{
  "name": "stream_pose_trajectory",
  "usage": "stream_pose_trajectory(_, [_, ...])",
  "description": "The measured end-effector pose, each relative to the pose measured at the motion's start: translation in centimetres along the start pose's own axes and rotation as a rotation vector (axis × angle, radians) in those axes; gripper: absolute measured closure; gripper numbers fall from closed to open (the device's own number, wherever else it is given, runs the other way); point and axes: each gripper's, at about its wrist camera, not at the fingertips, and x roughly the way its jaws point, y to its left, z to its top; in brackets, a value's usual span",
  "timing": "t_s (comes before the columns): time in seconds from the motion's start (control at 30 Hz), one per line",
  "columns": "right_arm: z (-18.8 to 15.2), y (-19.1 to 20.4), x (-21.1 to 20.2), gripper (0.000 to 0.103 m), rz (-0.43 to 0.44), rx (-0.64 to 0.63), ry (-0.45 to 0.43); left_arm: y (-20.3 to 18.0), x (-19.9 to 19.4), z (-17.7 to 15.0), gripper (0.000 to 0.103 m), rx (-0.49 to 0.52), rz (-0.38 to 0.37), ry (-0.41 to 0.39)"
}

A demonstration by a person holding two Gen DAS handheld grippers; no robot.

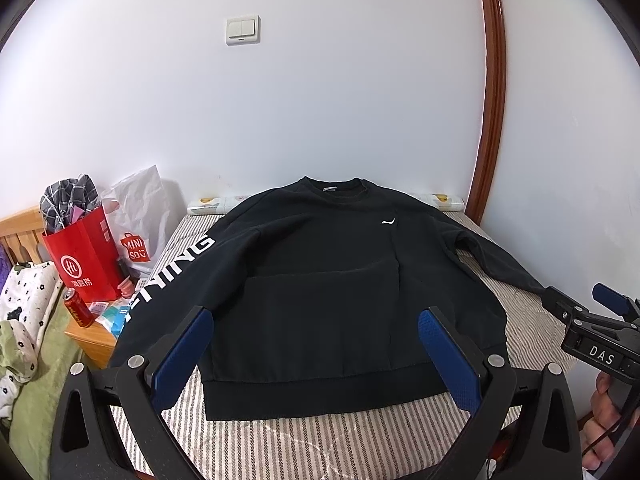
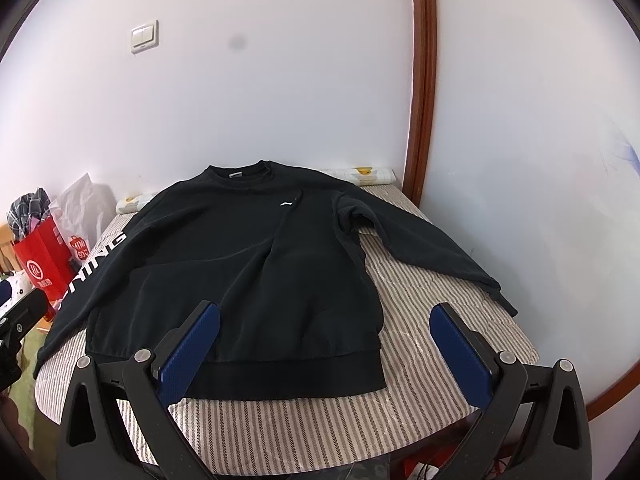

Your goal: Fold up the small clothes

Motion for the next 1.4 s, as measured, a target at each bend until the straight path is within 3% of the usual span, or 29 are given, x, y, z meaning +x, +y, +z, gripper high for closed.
stream_pose_trajectory(0.7, [0.5,1.3,1.4,0.0,0.005,-0.033,0.003,1.3,1.8,0.1,0.0,-0.009,-0.004,0.008])
stream_pose_trajectory(0.87, [0.6,2.8,4.4,0.0,-0.014,-0.085,0.046,2.8,5.3,-0.5,0.0,-0.04,-0.046,0.099])
stream_pose_trajectory(1.13, [0.0,3.8,10.9,0.0,-0.058,-0.116,0.159,6.3,11.4,-3.2,0.001,-0.11,-0.022,0.238])
stream_pose_trajectory(1.27, [-0.5,4.0,14.2,0.0,-0.052,-0.128,0.195,8.1,13.4,-4.4,0.001,-0.141,0.021,0.267])
stream_pose_trajectory(1.4, [-0.8,3.1,17.0,0.0,0.012,-0.071,0.219,10.4,15.0,-5.8,0.001,-0.186,0.032,0.309])
